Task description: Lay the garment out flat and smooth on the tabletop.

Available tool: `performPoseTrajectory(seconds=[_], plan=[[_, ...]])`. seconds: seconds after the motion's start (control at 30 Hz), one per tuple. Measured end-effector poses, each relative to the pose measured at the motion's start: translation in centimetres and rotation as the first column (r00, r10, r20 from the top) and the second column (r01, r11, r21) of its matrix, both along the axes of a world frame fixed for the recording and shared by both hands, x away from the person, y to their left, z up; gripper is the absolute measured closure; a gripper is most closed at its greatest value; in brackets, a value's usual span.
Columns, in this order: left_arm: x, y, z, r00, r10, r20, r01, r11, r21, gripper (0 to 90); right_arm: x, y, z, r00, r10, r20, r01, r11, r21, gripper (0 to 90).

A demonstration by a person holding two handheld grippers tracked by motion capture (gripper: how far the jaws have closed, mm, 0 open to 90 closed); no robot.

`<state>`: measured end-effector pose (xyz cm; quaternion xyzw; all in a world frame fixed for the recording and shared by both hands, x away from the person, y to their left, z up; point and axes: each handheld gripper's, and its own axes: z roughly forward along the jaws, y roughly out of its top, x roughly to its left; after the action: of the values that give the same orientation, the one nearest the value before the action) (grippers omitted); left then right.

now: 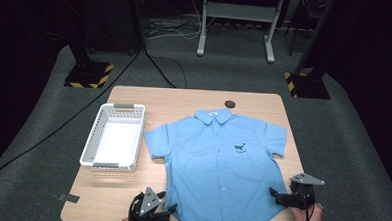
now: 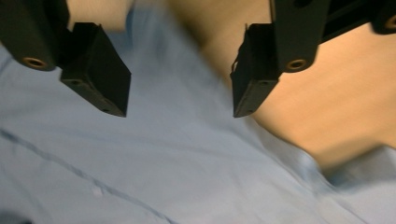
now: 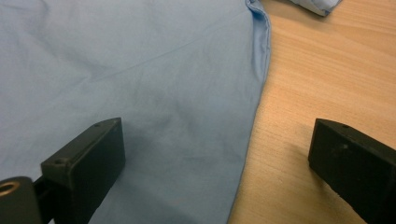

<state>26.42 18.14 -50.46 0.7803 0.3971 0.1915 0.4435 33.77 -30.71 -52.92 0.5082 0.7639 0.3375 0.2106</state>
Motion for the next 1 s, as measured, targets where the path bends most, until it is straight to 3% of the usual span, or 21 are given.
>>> performPoseTrajectory(seconds=[0.07,0.1,0.17,0.23,0.3,0.47,0.57,0.63,0.77,0.87,1.0], plan=[[1.1,-0.5,1.1,0.9999,0.011,0.009,-0.011,0.9998,-0.019,29.4,0.0,-0.1,0.0,1.0000,-0.001,0.000,0.001,1.000,0.007,3.2],[2.0,-1.1,1.3,1.0000,-0.002,-0.008,0.002,1.0000,-0.003,26.2,0.0,-0.1,0.0,1.0000,-0.001,0.000,0.001,1.000,0.007,3.2],[3.8,-2.6,0.7,0.9970,-0.040,-0.066,0.046,0.9957,0.081,20.7,0.0,0.0,0.0,1.0000,-0.002,0.000,0.002,1.000,0.001,3.2],[5.0,-3.7,-0.6,0.9892,-0.085,-0.120,0.103,0.9835,0.149,17.4,0.0,0.0,0.0,1.0000,-0.003,0.001,0.003,1.000,-0.001,3.2],[5.3,-4.1,-1.8,0.9859,-0.096,-0.137,0.122,0.9722,0.200,12.7,0.0,0.0,0.0,1.0000,-0.003,0.001,0.003,1.000,-0.003,3.2],[4.2,-2.3,-2.6,0.9892,-0.094,-0.113,0.111,0.9812,0.158,9.5,0.2,0.0,0.0,0.9997,-0.026,0.000,0.026,1.000,-0.006,3.3],[3.4,-1.2,-2.6,0.9890,-0.103,-0.107,0.120,0.9793,0.163,9.4,0.2,-0.1,0.0,0.9997,-0.026,0.001,0.026,1.000,-0.007,3.2],[3.0,-0.4,-2.7,0.9855,-0.136,-0.102,0.151,0.9753,0.161,9.2,0.2,0.0,0.0,0.9996,-0.027,0.000,0.027,1.000,-0.007,3.2],[2.7,1.3,-2.8,0.9821,-0.154,-0.107,0.170,0.9731,0.155,7.8,0.2,0.0,0.0,0.9996,-0.027,0.000,0.027,1.000,-0.009,3.2],[2.7,2.0,-2.8,0.9851,-0.128,-0.115,0.144,0.9783,0.149,5.9,0.2,0.0,0.0,0.9996,-0.027,0.000,0.027,1.000,-0.008,3.2],[3.0,2.9,-2.7,0.9826,-0.129,-0.133,0.137,0.9894,0.049,0.2,0.2,-0.1,0.0,0.9997,-0.026,0.001,0.026,1.000,-0.007,3.2]])
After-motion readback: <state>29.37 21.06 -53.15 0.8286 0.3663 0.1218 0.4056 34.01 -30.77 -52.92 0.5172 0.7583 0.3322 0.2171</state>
